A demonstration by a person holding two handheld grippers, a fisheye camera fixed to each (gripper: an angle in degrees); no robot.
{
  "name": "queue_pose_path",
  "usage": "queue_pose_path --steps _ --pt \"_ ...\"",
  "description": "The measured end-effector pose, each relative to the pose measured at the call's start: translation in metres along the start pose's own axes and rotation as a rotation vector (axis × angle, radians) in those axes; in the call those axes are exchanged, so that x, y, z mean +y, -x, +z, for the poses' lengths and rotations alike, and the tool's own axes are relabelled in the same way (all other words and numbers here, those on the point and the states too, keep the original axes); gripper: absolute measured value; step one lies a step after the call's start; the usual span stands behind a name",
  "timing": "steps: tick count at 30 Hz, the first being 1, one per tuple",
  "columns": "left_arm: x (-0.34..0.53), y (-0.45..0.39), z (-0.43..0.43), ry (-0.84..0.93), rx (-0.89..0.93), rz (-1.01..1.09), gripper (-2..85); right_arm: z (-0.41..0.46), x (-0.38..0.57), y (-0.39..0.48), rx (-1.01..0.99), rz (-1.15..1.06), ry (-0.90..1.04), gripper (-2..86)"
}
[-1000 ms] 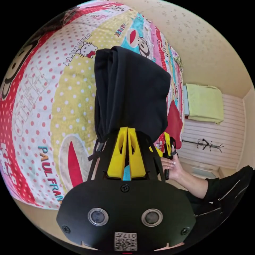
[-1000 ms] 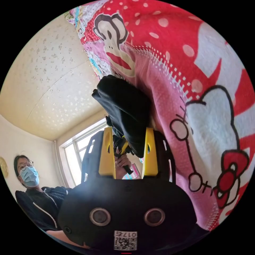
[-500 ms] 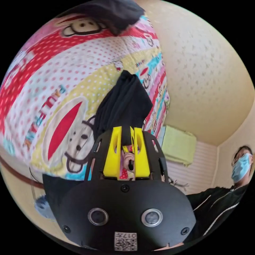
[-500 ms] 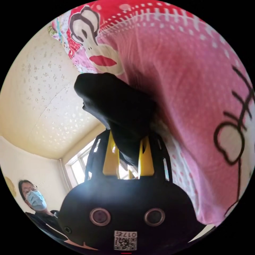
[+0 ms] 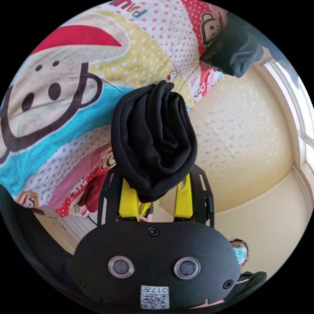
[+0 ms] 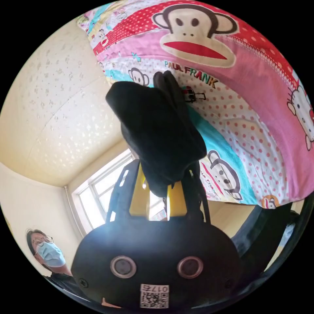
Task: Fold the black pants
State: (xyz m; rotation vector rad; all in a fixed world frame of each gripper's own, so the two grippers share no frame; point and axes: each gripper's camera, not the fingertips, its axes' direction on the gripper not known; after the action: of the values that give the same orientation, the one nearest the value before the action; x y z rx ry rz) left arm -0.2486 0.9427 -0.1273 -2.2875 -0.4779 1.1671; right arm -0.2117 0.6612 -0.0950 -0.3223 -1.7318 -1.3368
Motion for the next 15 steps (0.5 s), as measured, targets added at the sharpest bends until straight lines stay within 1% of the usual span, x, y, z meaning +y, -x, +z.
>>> queue_pose_path --steps 2,4,6,8,12,15 --pt "0.005 -0.007 -0.011 0.060 -0.012 -0.001 14.3 -0.006 0.012 0.017 0.062 -0.007 0.027 7.0" --pt "0.021 -0.013 -0.033 0.115 -0.003 -0.053 12.6 -0.008 0.024 0.027 0.098 0.002 0.062 6.7" --pt "0.037 -0.019 -0.052 0.107 0.010 -0.101 11.6 -0.006 0.037 0.037 0.127 0.007 0.103 6.5" --pt "0.050 -0.035 -0.069 0.097 0.016 -0.089 11.0 0.005 0.055 0.054 0.138 -0.004 0.142 6.3" --pt "0.051 -0.103 -0.098 0.063 0.045 0.020 10.4 0.056 0.064 0.094 0.113 -0.034 0.232 6.1" --pt "0.033 -0.181 -0.112 0.076 0.079 0.150 10.3 0.122 0.068 0.154 0.101 -0.162 0.359 6.1"
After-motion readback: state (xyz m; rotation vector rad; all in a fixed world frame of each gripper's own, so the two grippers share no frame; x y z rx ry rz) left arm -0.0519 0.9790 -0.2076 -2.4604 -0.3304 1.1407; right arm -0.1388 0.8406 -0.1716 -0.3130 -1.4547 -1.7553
